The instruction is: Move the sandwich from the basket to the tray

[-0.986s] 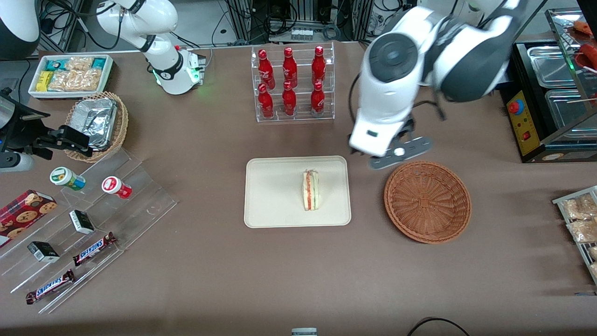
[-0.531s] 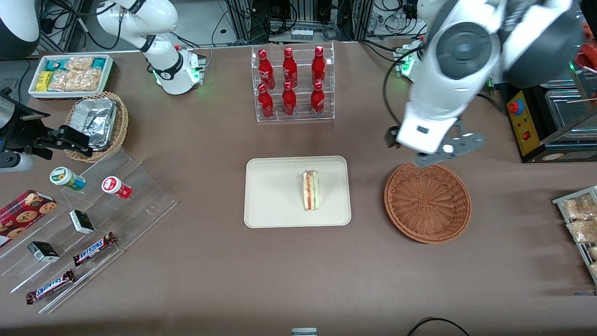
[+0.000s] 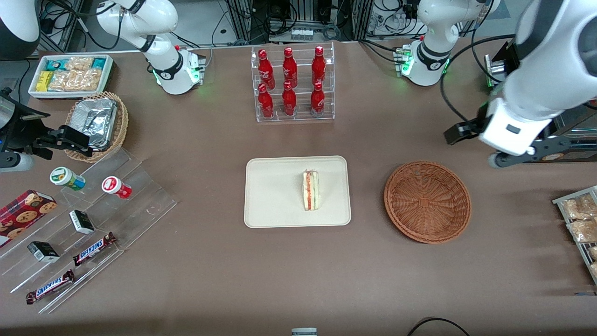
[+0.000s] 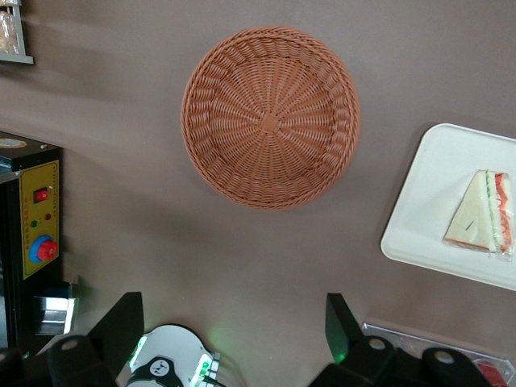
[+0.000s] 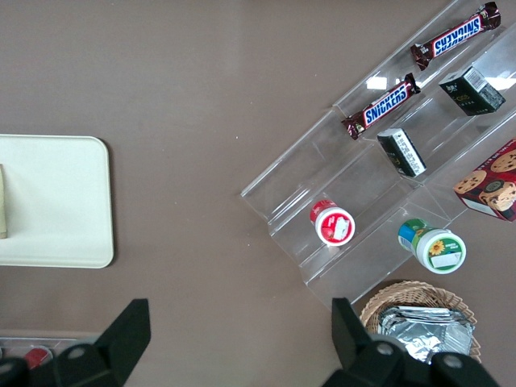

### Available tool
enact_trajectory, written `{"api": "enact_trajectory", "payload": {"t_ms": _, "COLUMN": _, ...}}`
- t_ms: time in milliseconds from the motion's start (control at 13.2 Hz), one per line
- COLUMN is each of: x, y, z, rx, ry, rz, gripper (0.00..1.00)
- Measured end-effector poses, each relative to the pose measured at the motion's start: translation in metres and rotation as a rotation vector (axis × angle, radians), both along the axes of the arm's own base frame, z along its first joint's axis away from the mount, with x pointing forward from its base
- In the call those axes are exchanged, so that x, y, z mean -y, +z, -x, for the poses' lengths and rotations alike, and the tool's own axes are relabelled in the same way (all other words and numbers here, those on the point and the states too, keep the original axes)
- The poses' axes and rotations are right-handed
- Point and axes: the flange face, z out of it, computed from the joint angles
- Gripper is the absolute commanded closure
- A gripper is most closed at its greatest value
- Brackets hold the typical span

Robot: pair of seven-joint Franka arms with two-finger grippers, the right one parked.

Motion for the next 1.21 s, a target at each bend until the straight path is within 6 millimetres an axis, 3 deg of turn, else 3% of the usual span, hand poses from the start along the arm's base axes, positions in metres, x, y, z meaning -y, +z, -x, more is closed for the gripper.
{"api": "enact_trajectory", "payload": {"t_ms": 303, "x": -0.023, "y": 0.004, "z": -0.001, "rx": 0.002, "ry": 0.002, "rz": 0.005, "gripper": 0.01}}
{"api": "enact_trajectory", "payload": {"t_ms": 683, "x": -0.106, "y": 0.028, "z": 0.007, "rx": 0.002, "ry": -0.06, "rz": 0.066, "gripper": 0.01}}
{"api": "enact_trajectory", "payload": {"t_ms": 910, "x": -0.135, "y": 0.04, "z": 0.017, "rx": 0.013, "ry": -0.115, "rz": 0.077, "gripper": 0.01}}
{"api": "enact_trajectory", "payload": {"t_ms": 1214, "x": -0.176, "y": 0.036, "z": 0.031, "rx": 0.026, "ry": -0.141, "rz": 0.137, "gripper": 0.01}}
